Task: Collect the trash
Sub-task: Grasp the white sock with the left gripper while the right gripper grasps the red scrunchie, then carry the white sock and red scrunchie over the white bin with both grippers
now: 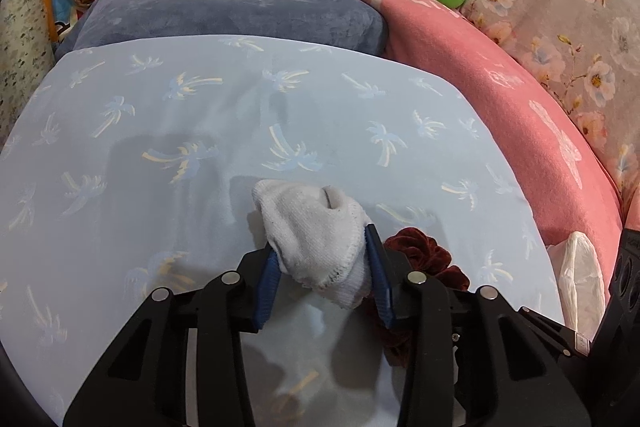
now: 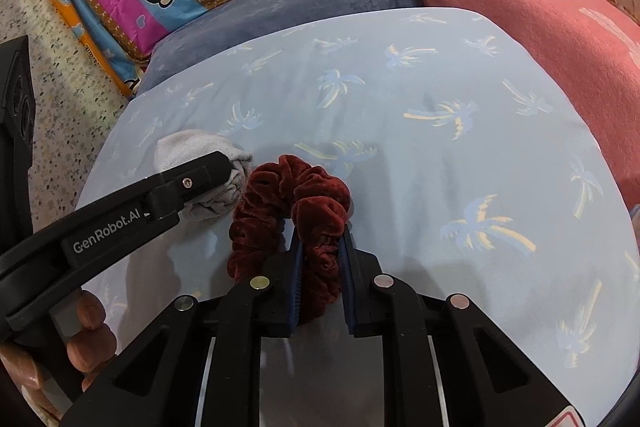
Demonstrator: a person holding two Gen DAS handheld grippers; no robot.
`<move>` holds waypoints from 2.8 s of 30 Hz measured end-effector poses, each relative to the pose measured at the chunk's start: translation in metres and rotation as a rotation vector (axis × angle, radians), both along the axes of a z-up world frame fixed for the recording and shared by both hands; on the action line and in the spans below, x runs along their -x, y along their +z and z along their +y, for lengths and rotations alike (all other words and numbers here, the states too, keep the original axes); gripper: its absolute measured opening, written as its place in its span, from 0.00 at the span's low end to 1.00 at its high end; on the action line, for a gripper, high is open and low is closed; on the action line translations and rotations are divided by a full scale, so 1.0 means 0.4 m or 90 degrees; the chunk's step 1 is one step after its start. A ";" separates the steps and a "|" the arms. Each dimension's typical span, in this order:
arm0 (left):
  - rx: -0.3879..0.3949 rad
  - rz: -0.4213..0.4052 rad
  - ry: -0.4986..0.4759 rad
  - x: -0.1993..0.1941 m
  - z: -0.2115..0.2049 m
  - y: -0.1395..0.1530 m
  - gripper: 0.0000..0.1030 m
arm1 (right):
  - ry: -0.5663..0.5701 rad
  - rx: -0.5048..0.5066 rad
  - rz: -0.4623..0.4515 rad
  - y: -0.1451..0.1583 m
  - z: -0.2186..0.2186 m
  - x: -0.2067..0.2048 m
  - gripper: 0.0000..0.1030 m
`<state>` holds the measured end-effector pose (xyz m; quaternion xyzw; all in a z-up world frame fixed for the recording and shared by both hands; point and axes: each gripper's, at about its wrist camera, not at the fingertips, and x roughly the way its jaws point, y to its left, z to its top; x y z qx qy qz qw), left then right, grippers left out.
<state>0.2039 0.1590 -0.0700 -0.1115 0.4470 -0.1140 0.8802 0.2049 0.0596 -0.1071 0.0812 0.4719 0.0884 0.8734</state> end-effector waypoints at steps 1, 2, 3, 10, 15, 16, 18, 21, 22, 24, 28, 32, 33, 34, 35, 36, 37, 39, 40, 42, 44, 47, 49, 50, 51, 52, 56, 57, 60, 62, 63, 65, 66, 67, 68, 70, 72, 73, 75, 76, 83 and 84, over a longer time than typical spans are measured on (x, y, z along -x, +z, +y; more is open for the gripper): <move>-0.001 -0.002 -0.001 0.006 -0.005 0.005 0.37 | -0.001 -0.001 -0.002 0.005 -0.004 0.005 0.15; -0.002 -0.005 -0.003 0.011 -0.011 0.012 0.37 | -0.003 -0.003 -0.005 0.013 -0.009 0.011 0.15; -0.003 -0.009 -0.006 0.018 -0.016 0.019 0.37 | -0.006 -0.004 -0.009 0.021 -0.015 0.018 0.15; -0.005 -0.029 -0.019 0.058 -0.054 0.064 0.37 | -0.025 -0.012 -0.038 0.082 -0.064 0.066 0.15; -0.008 -0.046 -0.034 0.091 -0.090 0.098 0.37 | -0.041 -0.019 -0.062 0.128 -0.109 0.105 0.15; -0.009 -0.050 -0.037 0.098 -0.099 0.106 0.37 | -0.044 -0.020 -0.068 0.138 -0.118 0.114 0.15; -0.011 -0.057 -0.043 0.111 -0.117 0.120 0.37 | -0.050 -0.022 -0.076 0.155 -0.137 0.128 0.15; -0.015 -0.067 -0.054 0.129 -0.145 0.139 0.37 | -0.060 -0.025 -0.091 0.183 -0.169 0.153 0.15; -0.017 -0.071 -0.057 0.135 -0.155 0.145 0.37 | -0.063 -0.026 -0.095 0.189 -0.179 0.162 0.15; -0.020 -0.078 -0.065 0.148 -0.174 0.157 0.37 | -0.070 -0.028 -0.103 0.204 -0.196 0.178 0.15; -0.024 -0.089 -0.077 0.171 -0.204 0.176 0.37 | -0.084 -0.031 -0.119 0.231 -0.236 0.209 0.15; -0.029 -0.100 -0.089 0.194 -0.237 0.193 0.37 | -0.098 -0.033 -0.131 0.253 -0.278 0.240 0.15; -0.030 -0.102 -0.093 0.199 -0.246 0.196 0.37 | -0.101 -0.033 -0.134 0.257 -0.288 0.247 0.15; -0.032 -0.105 -0.096 0.203 -0.255 0.199 0.37 | -0.105 -0.034 -0.137 0.263 -0.298 0.256 0.15; -0.033 -0.107 -0.098 0.209 -0.261 0.202 0.37 | -0.108 -0.035 -0.139 0.268 -0.308 0.260 0.15; -0.035 -0.109 -0.102 0.216 -0.272 0.207 0.37 | -0.111 -0.036 -0.141 0.272 -0.317 0.266 0.15; -0.037 -0.112 -0.106 0.221 -0.280 0.210 0.37 | -0.115 -0.036 -0.144 0.277 -0.329 0.274 0.15; -0.041 -0.117 -0.112 0.231 -0.296 0.217 0.37 | -0.122 -0.038 -0.150 0.286 -0.348 0.285 0.15; -0.043 -0.119 -0.115 0.235 -0.304 0.220 0.37 | -0.125 -0.039 -0.153 0.291 -0.358 0.293 0.15; -0.045 -0.123 -0.121 0.244 -0.319 0.226 0.37 | -0.132 -0.041 -0.158 0.298 -0.377 0.305 0.15; -0.049 -0.127 -0.129 0.255 -0.338 0.232 0.37 | -0.139 -0.042 -0.163 0.305 -0.396 0.319 0.15; -0.053 -0.132 -0.140 0.268 -0.365 0.240 0.37 | -0.150 -0.045 -0.169 0.314 -0.428 0.338 0.15; -0.057 -0.136 -0.150 0.277 -0.385 0.244 0.37 | -0.157 -0.046 -0.174 0.319 -0.447 0.350 0.15; -0.058 -0.138 -0.154 0.283 -0.394 0.246 0.37 | -0.161 -0.046 -0.176 0.321 -0.457 0.356 0.15; -0.059 -0.139 -0.158 0.287 -0.403 0.248 0.37 | -0.164 -0.047 -0.177 0.323 -0.465 0.362 0.15; -0.062 -0.140 -0.164 0.292 -0.415 0.249 0.37 | -0.168 -0.047 -0.179 0.325 -0.476 0.367 0.15; -0.069 -0.145 -0.183 0.310 -0.454 0.254 0.38 | -0.183 -0.048 -0.185 0.330 -0.516 0.391 0.15; -0.070 -0.146 -0.187 0.313 -0.463 0.255 0.38 | -0.186 -0.048 -0.186 0.330 -0.526 0.396 0.15; -0.076 -0.148 -0.199 0.323 -0.490 0.257 0.38 | -0.198 -0.049 -0.189 0.332 -0.555 0.412 0.15; -0.079 -0.148 -0.208 0.328 -0.510 0.258 0.38 | -0.206 -0.050 -0.191 0.333 -0.576 0.424 0.15; -0.081 -0.149 -0.212 0.331 -0.519 0.258 0.38 | -0.210 -0.051 -0.192 0.332 -0.584 0.428 0.15; -0.084 -0.149 -0.221 0.336 -0.538 0.258 0.38 | -0.219 -0.052 -0.194 0.332 -0.606 0.439 0.15; -0.086 -0.149 -0.225 0.337 -0.548 0.257 0.38 | -0.222 -0.053 -0.194 0.332 -0.613 0.443 0.15; -0.088 -0.149 -0.229 0.340 -0.557 0.257 0.38 | -0.227 -0.053 -0.195 0.332 -0.623 0.447 0.15; -0.089 -0.149 -0.233 0.343 -0.566 0.257 0.38 | -0.230 -0.054 -0.196 0.331 -0.634 0.450 0.15; -0.093 -0.149 -0.242 0.346 -0.585 0.257 0.38 | -0.239 -0.054 -0.197 0.330 -0.653 0.460 0.15; -0.095 -0.149 -0.248 0.350 -0.599 0.257 0.38 | -0.246 -0.055 -0.198 0.329 -0.669 0.466 0.15; -0.096 -0.149 -0.252 0.351 -0.608 0.257 0.38 | -0.250 -0.056 -0.198 0.328 -0.680 0.472 0.15; -0.099 -0.148 -0.260 0.354 -0.626 0.256 0.38 | -0.258 -0.056 -0.199 0.327 -0.698 0.478 0.15; -0.101 -0.148 -0.262 0.354 -0.633 0.255 0.38 | -0.262 -0.056 -0.199 0.327 -0.707 0.481 0.15; -0.107 -0.143 -0.289 0.358 -0.687 0.250 0.39 | -0.289 -0.055 -0.199 0.320 -0.772 0.500 0.15; -0.108 -0.142 -0.293 0.357 -0.695 0.249 0.39 | -0.292 -0.054 -0.199 0.318 -0.779 0.502 0.15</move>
